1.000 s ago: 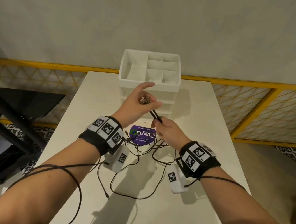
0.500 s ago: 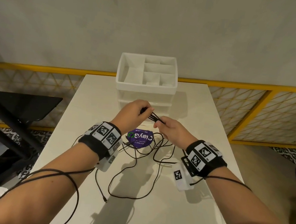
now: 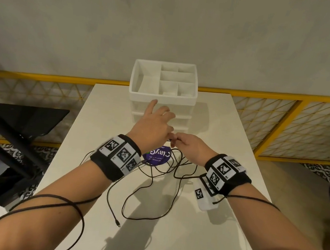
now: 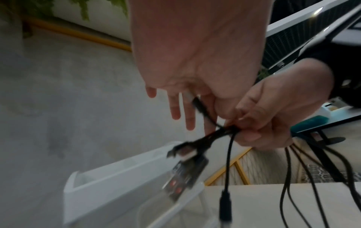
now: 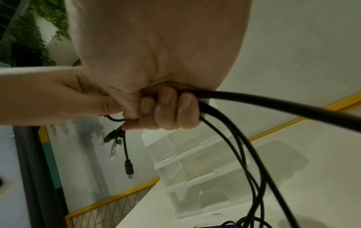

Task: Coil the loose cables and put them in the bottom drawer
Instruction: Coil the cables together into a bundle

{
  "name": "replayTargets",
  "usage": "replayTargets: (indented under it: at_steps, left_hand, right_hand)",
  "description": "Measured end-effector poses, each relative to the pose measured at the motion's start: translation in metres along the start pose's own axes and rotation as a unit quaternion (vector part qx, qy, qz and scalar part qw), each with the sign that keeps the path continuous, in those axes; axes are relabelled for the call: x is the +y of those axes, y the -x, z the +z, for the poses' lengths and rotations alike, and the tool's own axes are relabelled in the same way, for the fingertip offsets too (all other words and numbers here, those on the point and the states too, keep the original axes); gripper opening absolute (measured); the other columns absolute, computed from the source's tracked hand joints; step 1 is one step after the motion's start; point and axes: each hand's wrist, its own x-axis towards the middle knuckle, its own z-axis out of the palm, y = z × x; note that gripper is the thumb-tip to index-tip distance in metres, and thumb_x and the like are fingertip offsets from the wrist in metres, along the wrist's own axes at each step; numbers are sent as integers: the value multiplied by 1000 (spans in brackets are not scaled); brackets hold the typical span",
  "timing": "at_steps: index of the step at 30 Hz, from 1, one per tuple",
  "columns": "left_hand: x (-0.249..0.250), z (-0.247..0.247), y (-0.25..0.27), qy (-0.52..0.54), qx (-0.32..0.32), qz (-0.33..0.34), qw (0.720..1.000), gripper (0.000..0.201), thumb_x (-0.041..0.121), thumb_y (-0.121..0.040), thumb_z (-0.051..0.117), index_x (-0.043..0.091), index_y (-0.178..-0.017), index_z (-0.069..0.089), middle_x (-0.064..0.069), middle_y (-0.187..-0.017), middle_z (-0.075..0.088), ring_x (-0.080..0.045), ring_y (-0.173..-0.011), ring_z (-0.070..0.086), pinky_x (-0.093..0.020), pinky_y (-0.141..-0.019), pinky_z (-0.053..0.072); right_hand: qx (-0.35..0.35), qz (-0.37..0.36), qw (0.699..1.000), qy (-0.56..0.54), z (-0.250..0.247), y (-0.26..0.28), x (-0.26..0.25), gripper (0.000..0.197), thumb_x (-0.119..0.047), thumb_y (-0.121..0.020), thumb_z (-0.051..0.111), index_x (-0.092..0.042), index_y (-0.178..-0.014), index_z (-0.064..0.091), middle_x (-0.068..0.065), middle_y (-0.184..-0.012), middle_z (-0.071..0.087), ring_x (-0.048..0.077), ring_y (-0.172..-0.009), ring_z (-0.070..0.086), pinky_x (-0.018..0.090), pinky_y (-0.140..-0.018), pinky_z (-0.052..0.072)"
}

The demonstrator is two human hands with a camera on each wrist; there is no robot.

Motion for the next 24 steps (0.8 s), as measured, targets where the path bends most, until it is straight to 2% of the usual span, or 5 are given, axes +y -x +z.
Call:
replayTargets:
  at_steps: [3,7,13,18,24]
  left_hand:
    - [9,-1,-2,-14,-21,23,999,33,31,-95,45,18,-115,68,-7,-146,43,-28,-140,28,-51,-116,-1]
    - [16,1,4,312,-131,-76,938,45,33,-101,29,15,-142,36,-16,-123,60,-31,-114,55,-39,-98,41]
    - [10,7,6,450,-116,-123,877,36,36,-100,34,20,-118,61,-2,-108,69,-19,-98,62,-35,-91,47]
    - [-17,9,13,516,-141,-181,825,34,40,-97,42,18,-94,68,-1,-62,40,-10,-40,37,-21,-37,36]
    - [-18,12,23,607,-178,-140,762,30,24,-101,37,17,-78,55,6,-58,43,-11,-55,49,-16,-52,40]
  right_hand:
    - [2,4,1000,24,3,-2,-3,24,-17,-95,40,-7,-102,60,12,-107,66,26,-98,58,33,-85,43]
    - [14,-9,999,34,-2,-1,-8,26,-10,-94,37,-2,-105,60,17,-110,64,30,-101,57,28,-77,37]
    - [28,-31,999,-24,5,3,-2,24,-17,-95,43,-9,-106,62,3,-97,65,13,-85,54,25,-75,39]
    - [66,-1,990,-121,-14,14,14,17,-20,-95,47,-16,-92,64,-14,-65,48,-7,-56,48,10,-57,33]
    - [99,-7,982,-159,-23,14,9,19,-18,-95,46,-15,-86,62,-14,-64,46,-12,-55,46,3,-56,34]
